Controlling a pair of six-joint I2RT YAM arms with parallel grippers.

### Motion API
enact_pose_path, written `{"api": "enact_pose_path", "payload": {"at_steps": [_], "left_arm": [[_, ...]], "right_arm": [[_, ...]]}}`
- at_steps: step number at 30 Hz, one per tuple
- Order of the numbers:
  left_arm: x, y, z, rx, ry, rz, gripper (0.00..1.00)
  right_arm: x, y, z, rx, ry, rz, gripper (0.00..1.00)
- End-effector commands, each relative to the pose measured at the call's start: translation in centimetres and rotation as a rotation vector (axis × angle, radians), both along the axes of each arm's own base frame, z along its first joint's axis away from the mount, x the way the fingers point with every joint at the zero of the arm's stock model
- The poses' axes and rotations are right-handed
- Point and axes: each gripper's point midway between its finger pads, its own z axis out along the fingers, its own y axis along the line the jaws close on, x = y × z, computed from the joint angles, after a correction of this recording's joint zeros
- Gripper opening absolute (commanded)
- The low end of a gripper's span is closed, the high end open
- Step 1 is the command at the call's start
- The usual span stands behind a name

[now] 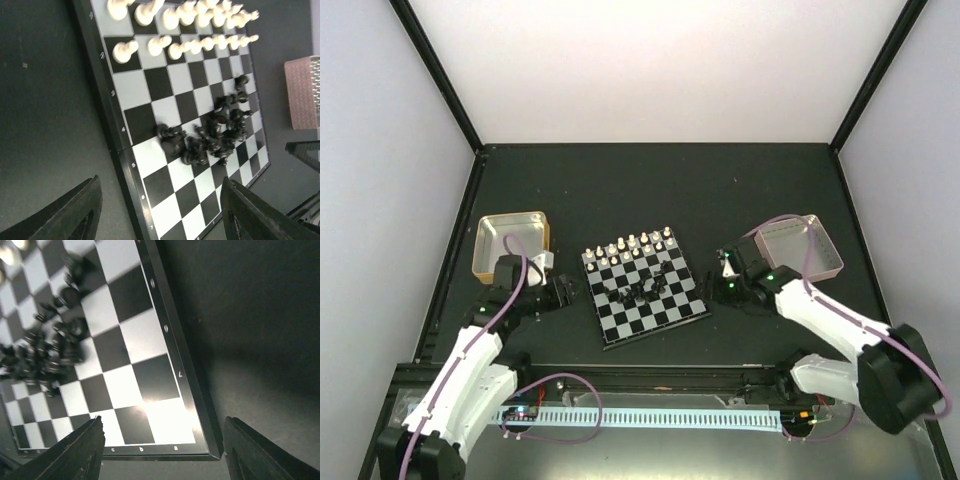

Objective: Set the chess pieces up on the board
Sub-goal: Move the chessboard to the center of the board.

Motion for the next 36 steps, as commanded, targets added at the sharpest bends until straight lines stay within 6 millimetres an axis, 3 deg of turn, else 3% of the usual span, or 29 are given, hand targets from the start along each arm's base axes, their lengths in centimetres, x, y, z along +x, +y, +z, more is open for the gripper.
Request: {"api": "enact_pose_path", "payload": {"at_steps": [1, 9, 15, 25, 30, 36], "left_arm": [[0.2, -0.1, -2.3, 0.026, 0.081, 0.032, 0.65], [0.7, -2.1, -4.6, 0.023, 0.167, -0.016, 0.54], [1.1, -2.7, -6.2, 0.028, 0.224, -0.032, 0.40], [1.6, -4.2, -7.5, 0.000, 0.283, -0.064, 0.18], [2.1, -4.7, -7.6, -0.013, 0.285, -0.063, 0.13], [2.9, -5.3, -7.2, -0.024, 0.276, -0.065, 0.11]], "right_arm": [[0.0, 0.9, -2.0, -0.061, 0.028, 0.006, 0.65], [-1.8, 1.3, -5.0, -0.090, 0.131, 0.053, 0.69], [-2.0, 1.8, -6.5, -0.083, 0.181, 0.055, 0.57], [-0.4, 2.8, -7.0, -0.077, 0.168, 0.052, 0.40], [1.1, 3.3, -6.9, -0.097, 0.138, 0.054, 0.33], [3.4, 3.5, -6.3, -0.145, 0.079, 0.051, 0.30]]}}
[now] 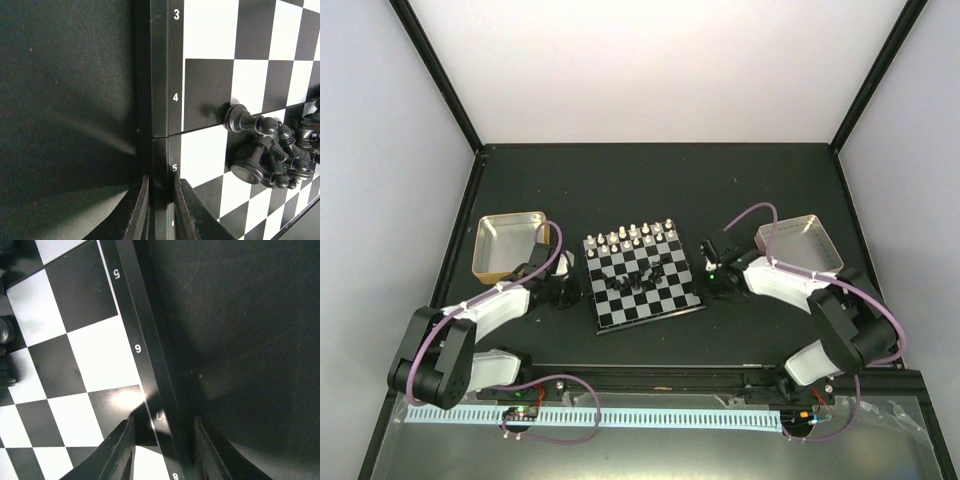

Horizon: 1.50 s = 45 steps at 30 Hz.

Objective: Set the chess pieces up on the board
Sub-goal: Move the chessboard to the center of the board, then pick up the chess piece from the chessboard.

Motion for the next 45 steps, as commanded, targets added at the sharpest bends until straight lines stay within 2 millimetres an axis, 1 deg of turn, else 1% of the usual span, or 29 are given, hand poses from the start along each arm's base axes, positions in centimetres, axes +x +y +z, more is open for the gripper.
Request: {"api": "enact_pose_path", "payload": {"at_steps": [1, 5, 9, 11, 12, 14, 16, 18, 21, 25, 26, 27, 29, 30, 32, 34, 37, 40, 43, 45], "left_arm": [[0.4, -2.9, 1.4, -0.098, -0.024, -0.072, 0.11], [0.7, -2.7, 1.4, -0.085, -0.029, -0.056, 0.11], [1.1, -1.7, 1.6, -0.026, -0.060, -0.023, 0.16], [1.5, -1.1, 2.4, 0.006, -0.097, -0.005, 0.19], [1.7, -0.7, 2.8, 0.022, -0.117, 0.003, 0.21], [2.2, -0.2, 4.3, 0.041, -0.180, 0.022, 0.24], [2.6, 0.5, 5.8, 0.063, -0.234, 0.044, 0.25], [2.9, 1.1, 7.4, 0.079, -0.300, 0.068, 0.27], [3.0, 2.4, 10.2, 0.102, -0.405, 0.116, 0.28], [2.6, 4.6, 14.2, 0.144, -0.555, 0.199, 0.34], [2.4, 5.1, 15.1, 0.151, -0.596, 0.216, 0.36], [2.1, 5.6, 16.0, 0.154, -0.635, 0.231, 0.38], [1.4, 6.5, 17.7, 0.153, -0.705, 0.267, 0.42], [1.1, 6.9, 18.3, 0.154, -0.734, 0.283, 0.44], [0.3, 7.7, 19.6, 0.145, -0.796, 0.320, 0.47], [-0.2, 8.4, 20.3, 0.143, -0.835, 0.353, 0.50], [-0.8, 9.1, 20.7, 0.147, -0.859, 0.381, 0.53], [-1.1, 9.3, 20.7, 0.152, -0.856, 0.382, 0.53], [-1.1, 9.3, 20.2, 0.160, -0.840, 0.376, 0.53], [-1.0, 9.2, 20.0, 0.164, -0.832, 0.374, 0.54]], "right_arm": [[1.7, 1.1, -0.6, -0.020, -0.051, 0.030, 0.30], [3.0, 0.6, 0.2, -0.073, -0.100, 0.029, 0.31], [3.9, -0.4, 2.3, -0.138, -0.159, 0.029, 0.39], [4.2, -0.5, 3.6, -0.160, -0.186, 0.042, 0.43], [4.6, -0.2, 4.7, -0.165, -0.209, 0.054, 0.45], [4.8, 0.5, 5.9, -0.183, -0.235, 0.083, 0.48], [5.1, 1.9, 6.9, -0.183, -0.259, 0.123, 0.50], [5.2, 4.0, 7.6, -0.179, -0.277, 0.170, 0.51], [5.4, 7.5, 8.3, -0.172, -0.296, 0.250, 0.49], [5.4, 12.7, 9.0, -0.159, -0.332, 0.375, 0.44], [5.1, 14.0, 8.9, -0.159, -0.335, 0.411, 0.43], [4.9, 15.0, 8.3, -0.172, -0.324, 0.441, 0.42], [4.7, 16.8, 7.8, -0.182, -0.313, 0.486, 0.42], [4.8, 17.9, 7.9, -0.177, -0.313, 0.503, 0.42], [4.6, 19.3, 7.2, -0.186, -0.295, 0.533, 0.42], [4.4, 20.3, 6.3, -0.204, -0.277, 0.556, 0.43], [4.4, 21.3, 5.2, -0.230, -0.253, 0.577, 0.42], [4.6, 21.7, 4.4, -0.249, -0.233, 0.581, 0.38], [4.8, 22.0, 4.2, -0.255, -0.231, 0.591, 0.33], [4.8, 22.2, 4.1, -0.253, -0.227, 0.599, 0.33]]}}
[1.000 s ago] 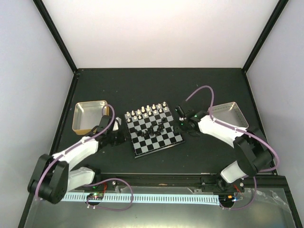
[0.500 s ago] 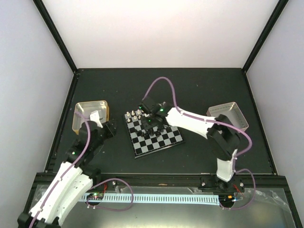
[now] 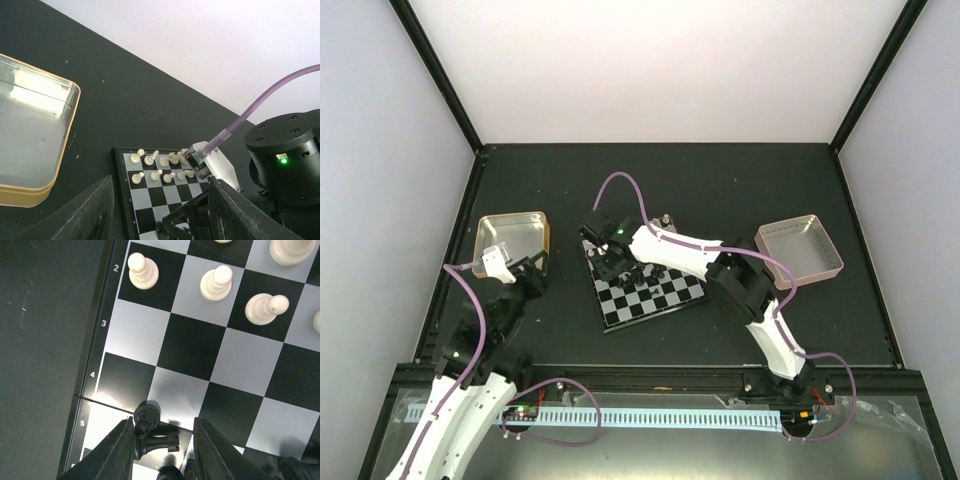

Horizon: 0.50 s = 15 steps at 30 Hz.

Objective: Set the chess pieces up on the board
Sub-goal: Pick up the chess piece from the chessboard.

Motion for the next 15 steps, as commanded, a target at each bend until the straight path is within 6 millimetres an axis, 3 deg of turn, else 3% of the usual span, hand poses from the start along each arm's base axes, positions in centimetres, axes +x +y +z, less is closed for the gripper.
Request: {"api": "enact_pose_path", "payload": {"at_steps": [1, 6, 15], "left_arm": [[0.0, 0.4, -0.2, 0.030, 0.021, 0.018, 0.53], [0.3, 0.3, -0.2, 0.031, 0.025, 0.018, 0.54], [0.2, 0.4, -0.4, 0.035, 0.030, 0.021, 0.54]], "right_arm": [[-0.1, 0.0, 0.5, -0.025, 0.006, 0.021, 0.33], [-0.5, 0.2, -0.1, -0.036, 0.042, 0.041, 0.32], [-0.7, 0.4, -0.8, -0.068, 0.079, 0.050, 0.20]]}}
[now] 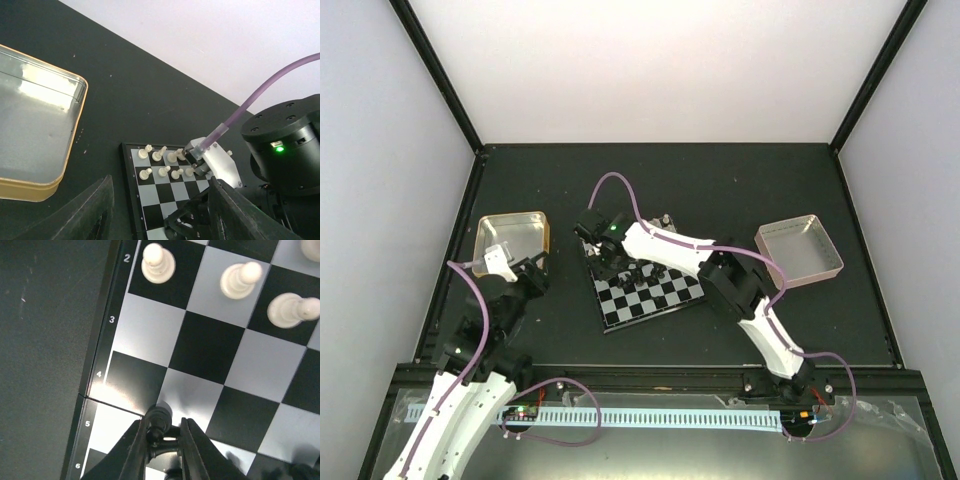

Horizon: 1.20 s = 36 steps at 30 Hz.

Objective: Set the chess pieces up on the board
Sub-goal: Pick up the chess piece from the chessboard, then place the chess piece on the chessboard.

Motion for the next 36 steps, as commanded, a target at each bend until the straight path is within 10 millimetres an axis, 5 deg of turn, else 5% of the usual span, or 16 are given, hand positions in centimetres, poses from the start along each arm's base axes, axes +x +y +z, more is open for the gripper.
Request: {"api": "enact_pose_path", "payload": {"at_steps": [1, 11, 18, 26, 36], "left_arm": [[-0.1, 0.3, 0.6, 0.014, -0.009, 0.009, 0.54], [-0.4, 0.4, 0.7, 0.010, -0.011, 0.013, 0.54], [-0.7, 0.7, 0.9, 0.006, -0.013, 0.023, 0.54], [-0.7, 0.8, 1.0, 0.002, -0.016, 0.032, 0.54], [-0.9, 1.1, 0.8, 0.006, -0.011, 0.045, 0.53]], "right_arm": [[-0.4, 0.0, -0.5, -0.026, 0.029, 0.018, 0.16], [-0.3, 0.5, 1.5, 0.047, -0.019, 0.032, 0.02], [-3.0, 0.2, 3.3, 0.092, 0.005, 0.079, 0.02], [-7.3, -0.4, 1.1, 0.023, 0.073, 0.133, 0.02], [-8.5, -1.0, -0.7, -0.049, 0.088, 0.142, 0.02]]}}
